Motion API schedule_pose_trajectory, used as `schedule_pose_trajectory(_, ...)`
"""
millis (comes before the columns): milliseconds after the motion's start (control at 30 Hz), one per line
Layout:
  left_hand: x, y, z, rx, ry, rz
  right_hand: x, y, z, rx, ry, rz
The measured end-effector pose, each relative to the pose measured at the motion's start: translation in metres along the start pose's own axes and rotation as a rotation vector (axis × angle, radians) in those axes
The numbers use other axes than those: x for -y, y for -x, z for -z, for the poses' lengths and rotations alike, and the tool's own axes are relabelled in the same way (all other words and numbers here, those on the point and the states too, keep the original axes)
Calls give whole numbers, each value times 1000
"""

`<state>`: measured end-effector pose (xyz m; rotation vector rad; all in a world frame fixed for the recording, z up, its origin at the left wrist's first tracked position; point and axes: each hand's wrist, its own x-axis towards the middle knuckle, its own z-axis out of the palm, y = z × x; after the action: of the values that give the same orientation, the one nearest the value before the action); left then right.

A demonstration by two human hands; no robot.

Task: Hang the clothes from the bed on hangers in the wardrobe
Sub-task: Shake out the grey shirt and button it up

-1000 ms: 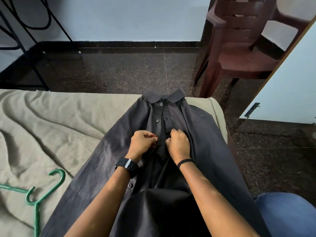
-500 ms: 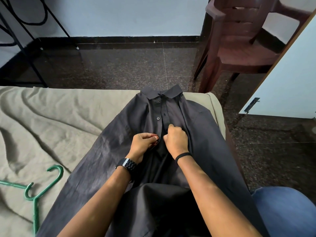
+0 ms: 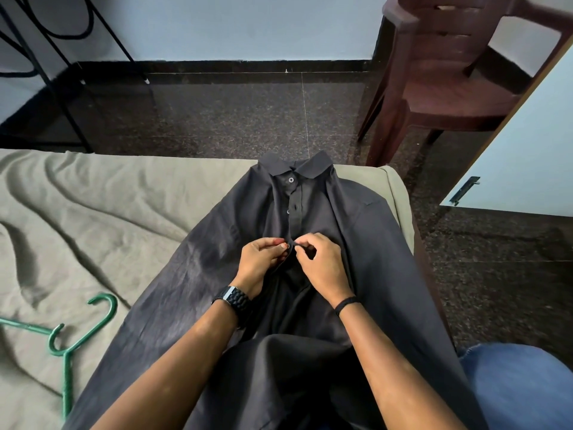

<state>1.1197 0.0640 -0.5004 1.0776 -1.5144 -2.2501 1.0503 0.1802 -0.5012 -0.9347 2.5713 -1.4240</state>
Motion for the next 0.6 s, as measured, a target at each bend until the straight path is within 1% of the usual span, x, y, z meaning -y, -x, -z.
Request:
schedule_pose_trajectory(200, -3, 0, -5, -12, -7, 10, -2, 2, -2, 33, 13, 22)
schedule_pose_trajectory(367, -4, 2, -10, -50, -12, 0, -1, 2, -1, 44, 13, 8)
schedule_pose_trajectory(600, -6, 4, -12, -46, -41, 1, -1, 0, -3, 52, 9, -44)
